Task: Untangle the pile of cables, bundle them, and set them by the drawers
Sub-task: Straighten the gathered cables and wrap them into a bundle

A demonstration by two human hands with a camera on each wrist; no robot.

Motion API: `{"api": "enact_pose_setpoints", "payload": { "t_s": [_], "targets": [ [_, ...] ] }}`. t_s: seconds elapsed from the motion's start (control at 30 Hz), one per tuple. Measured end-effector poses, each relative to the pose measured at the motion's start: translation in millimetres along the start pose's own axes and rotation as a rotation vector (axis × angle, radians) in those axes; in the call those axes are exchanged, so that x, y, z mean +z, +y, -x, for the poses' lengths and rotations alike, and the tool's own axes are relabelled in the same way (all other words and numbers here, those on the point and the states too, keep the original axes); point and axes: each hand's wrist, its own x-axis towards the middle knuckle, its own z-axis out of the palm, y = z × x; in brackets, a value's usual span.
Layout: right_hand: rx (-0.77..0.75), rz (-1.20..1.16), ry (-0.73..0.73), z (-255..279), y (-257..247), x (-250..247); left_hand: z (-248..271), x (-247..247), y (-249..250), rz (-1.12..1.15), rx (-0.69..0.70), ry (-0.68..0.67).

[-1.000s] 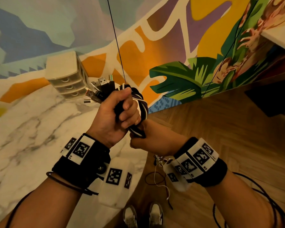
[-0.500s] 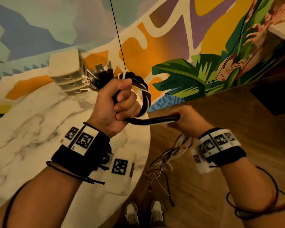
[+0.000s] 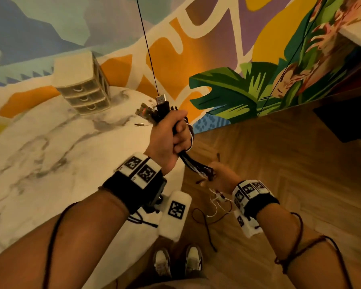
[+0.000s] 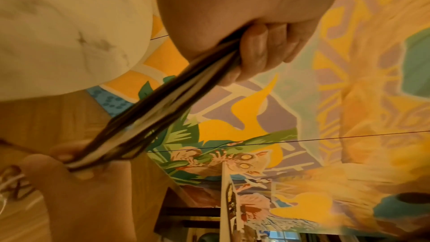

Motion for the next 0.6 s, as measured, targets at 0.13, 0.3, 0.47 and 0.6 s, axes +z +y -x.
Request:
{"api": "enact_pose_setpoints", "payload": {
  "t_s": [0.13,0.3,0.47,0.6],
  "targets": [
    [-0.06,-0.205,0.195,13,-2,18,-17,4,-20,-0.031,0.004,0.199],
    [0.02,-0.759,0.374,34,-57,75,-22,12,-36,0.054,0.037,0.327],
    [0.158,-1.123,0.684,3,-97,62,-11,24,-31,0.174,0.086,0.307],
    [0.033,-0.882,0.74,11,-94,58,-19,-8,-1,0.273,0.138,0.397]
  ]
}}
